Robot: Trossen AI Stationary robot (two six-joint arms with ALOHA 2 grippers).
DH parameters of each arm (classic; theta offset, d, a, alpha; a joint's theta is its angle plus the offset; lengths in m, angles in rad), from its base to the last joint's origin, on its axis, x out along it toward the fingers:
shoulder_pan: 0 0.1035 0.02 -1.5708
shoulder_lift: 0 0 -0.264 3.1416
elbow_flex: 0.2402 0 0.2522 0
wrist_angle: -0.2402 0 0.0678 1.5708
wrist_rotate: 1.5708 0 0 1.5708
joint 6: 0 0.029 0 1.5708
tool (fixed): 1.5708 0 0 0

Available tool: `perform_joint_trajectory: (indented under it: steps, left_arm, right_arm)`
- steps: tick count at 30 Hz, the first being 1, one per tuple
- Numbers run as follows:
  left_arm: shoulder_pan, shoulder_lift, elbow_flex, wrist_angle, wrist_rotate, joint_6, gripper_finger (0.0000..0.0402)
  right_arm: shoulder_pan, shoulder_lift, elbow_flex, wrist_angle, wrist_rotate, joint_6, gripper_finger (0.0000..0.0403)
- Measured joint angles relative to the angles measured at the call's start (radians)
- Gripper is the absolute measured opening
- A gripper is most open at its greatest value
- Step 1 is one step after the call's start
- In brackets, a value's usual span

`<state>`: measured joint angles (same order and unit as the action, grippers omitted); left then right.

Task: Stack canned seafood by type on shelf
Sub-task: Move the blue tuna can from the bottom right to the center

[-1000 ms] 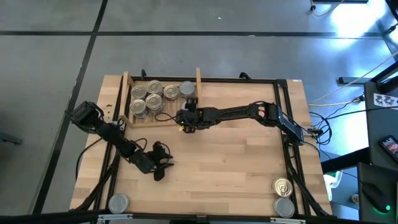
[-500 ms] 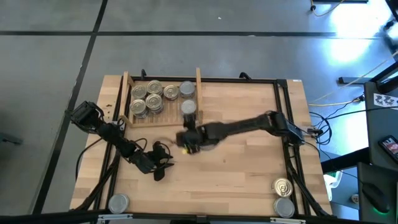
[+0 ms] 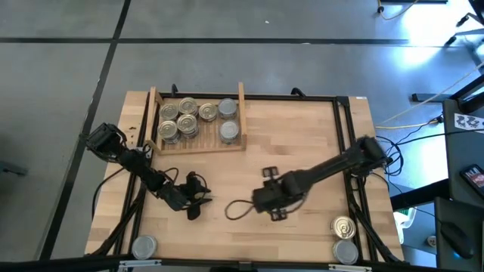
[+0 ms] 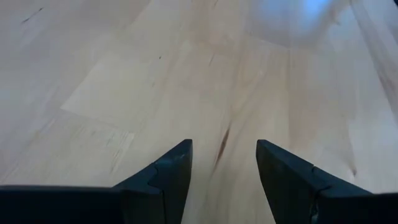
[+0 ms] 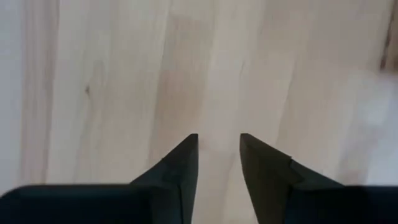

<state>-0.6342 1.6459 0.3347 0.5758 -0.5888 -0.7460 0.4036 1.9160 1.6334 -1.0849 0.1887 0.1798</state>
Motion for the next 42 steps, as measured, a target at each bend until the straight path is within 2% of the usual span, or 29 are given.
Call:
perform_joint_trajectory:
  steps: [5, 10, 13, 18, 20, 22, 28, 33, 37, 42]
  left_arm:
    - [0.007, 0.0, 0.0, 0.015, -0.003, 0.013, 0.0175]
    - [0.026, 0.0, 0.0, 0.021, -0.003, 0.024, 0.0175]
    - [0.044, 0.0, 0.0, 0.036, -0.004, 0.073, 0.0175]
    - [0.084, 0.0, 0.001, 0.083, -0.004, 0.149, 0.0175]
    - [0.102, 0.0, 0.001, 0.096, -0.004, 0.168, 0.0175]
    - [0.118, -0.001, 0.001, 0.103, -0.004, 0.18, 0.0175]
    - [0.146, -0.001, 0.001, 0.102, -0.004, 0.18, 0.0176]
    - [0.145, -0.001, 0.001, 0.103, -0.004, 0.198, 0.0176]
    - [0.145, -0.001, 0.001, 0.127, -0.004, 0.218, 0.0176]
    - [0.145, -0.001, 0.002, 0.189, -0.004, 0.28, 0.0176]
  right_arm:
    - [0.053, -0.199, -0.284, 0.127, -0.011, 0.256, 0.0108]
    - [0.164, -0.344, -0.521, 0.202, -0.088, 0.669, 0.0106]
    - [0.264, -0.377, -0.601, 0.195, -0.215, 0.91, 0.0106]
    - [0.429, -0.378, -0.674, 0.172, -0.522, 1.243, 0.0106]
    - [0.479, -0.377, -0.695, 0.177, -0.601, 1.35, 0.0106]
    - [0.516, -0.376, -0.702, 0.174, -0.627, 1.405, 0.0106]
    - [0.587, -0.35, -0.7, 0.175, -0.519, 1.466, 0.0106]
    - [0.576, -0.316, -0.695, 0.18, -0.433, 1.431, 0.0106]
    - [0.51, -0.315, -0.694, 0.23, -0.273, 1.342, 0.0106]
    - [0.402, -0.31, -0.698, 0.344, -0.021, 1.125, 0.0105]
